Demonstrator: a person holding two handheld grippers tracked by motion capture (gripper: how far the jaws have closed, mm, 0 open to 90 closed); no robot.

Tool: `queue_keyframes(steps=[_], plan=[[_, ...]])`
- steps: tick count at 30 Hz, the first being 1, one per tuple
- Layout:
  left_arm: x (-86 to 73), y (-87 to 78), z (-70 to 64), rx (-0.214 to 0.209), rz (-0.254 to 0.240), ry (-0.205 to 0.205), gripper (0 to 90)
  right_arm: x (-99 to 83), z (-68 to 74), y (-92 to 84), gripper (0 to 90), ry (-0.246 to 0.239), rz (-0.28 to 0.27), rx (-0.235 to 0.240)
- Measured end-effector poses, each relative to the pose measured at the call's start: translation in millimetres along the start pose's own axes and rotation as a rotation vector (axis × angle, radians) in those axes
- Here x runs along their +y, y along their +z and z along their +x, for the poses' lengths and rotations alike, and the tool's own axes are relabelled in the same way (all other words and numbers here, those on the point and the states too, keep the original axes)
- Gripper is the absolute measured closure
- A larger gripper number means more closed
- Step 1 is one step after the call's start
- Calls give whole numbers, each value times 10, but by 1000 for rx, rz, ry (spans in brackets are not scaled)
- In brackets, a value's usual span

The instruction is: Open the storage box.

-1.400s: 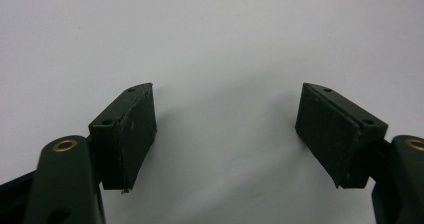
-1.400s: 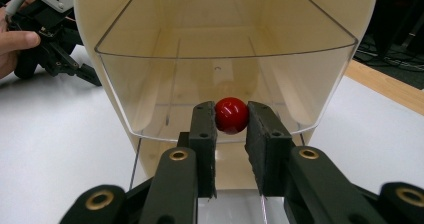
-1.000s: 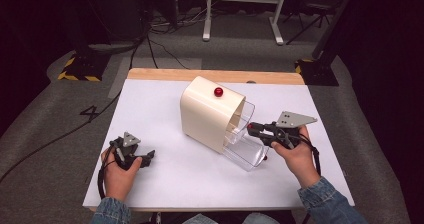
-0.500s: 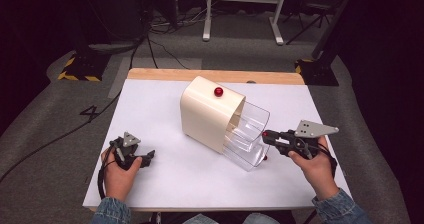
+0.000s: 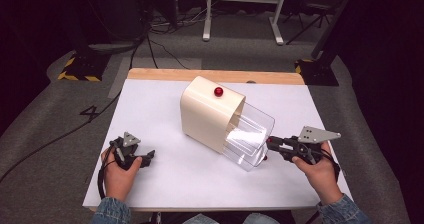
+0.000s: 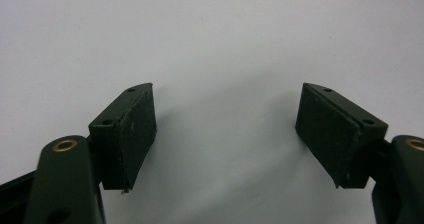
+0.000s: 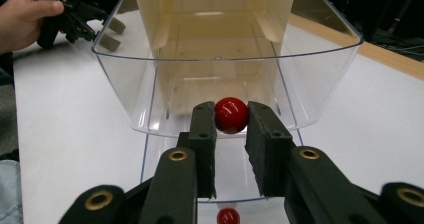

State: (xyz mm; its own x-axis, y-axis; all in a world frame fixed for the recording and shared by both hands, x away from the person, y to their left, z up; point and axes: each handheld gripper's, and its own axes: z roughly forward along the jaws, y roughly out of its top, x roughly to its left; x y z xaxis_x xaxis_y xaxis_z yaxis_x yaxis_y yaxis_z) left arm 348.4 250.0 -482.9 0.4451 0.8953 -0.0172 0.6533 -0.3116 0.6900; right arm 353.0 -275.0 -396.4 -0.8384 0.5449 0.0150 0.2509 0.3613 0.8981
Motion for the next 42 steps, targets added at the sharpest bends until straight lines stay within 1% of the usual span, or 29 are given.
queue_keyframes(steps=[3,9,11,13,14,15,19,20,21,23,25,27,29,30,31,32,33,36,42], plan=[[1,-1,0,0,2,1,245,-49,-5,24,734,8,14,-3],[0,0,0,0,0,0,245,-163,-24,91,686,17,57,-12],[0,1,0,0,-1,0,245,-191,-31,110,672,25,57,-11],[0,-1,0,0,1,1,245,-195,-30,123,636,21,61,-15],[0,-1,0,0,1,1,245,-199,-25,131,596,24,62,-18],[0,-1,0,0,1,1,245,-206,-23,136,575,22,61,-25],[0,1,0,-1,-1,-2,244,-239,-24,106,503,27,56,-36],[0,1,0,-1,-1,-2,245,-239,-24,106,503,27,56,-36],[-1,1,0,-1,-1,-3,244,-277,-45,57,457,25,64,-57],[-1,1,0,-1,-1,-3,245,-310,-66,19,438,34,70,-64],[0,-2,0,0,1,2,245,-363,-103,-39,405,49,74,-82],[-1,-3,-1,3,1,4,245,-422,-143,-103,387,73,83,-93],[-2,-1,-2,4,-1,4,245,-488,-185,-167,379,109,81,-97],[-2,-1,-2,4,-1,4,245,-488,-185,-167,379,109,81,-97],[0,-2,0,2,1,2,245,-522,-208,-199,372,121,82,-103],[1,-2,0,1,2,1,245,-606,-253,-277,355,144,93,-127],[0,-1,0,1,0,0,245,-629,-262,-300,351,152,97,-131],[1,1,2,-1,0,-4,244,-716,-301,-388,327,153,119,-143],[1,1,3,-3,0,-6,244,-884,-366,-553,299,180,156,-170]])
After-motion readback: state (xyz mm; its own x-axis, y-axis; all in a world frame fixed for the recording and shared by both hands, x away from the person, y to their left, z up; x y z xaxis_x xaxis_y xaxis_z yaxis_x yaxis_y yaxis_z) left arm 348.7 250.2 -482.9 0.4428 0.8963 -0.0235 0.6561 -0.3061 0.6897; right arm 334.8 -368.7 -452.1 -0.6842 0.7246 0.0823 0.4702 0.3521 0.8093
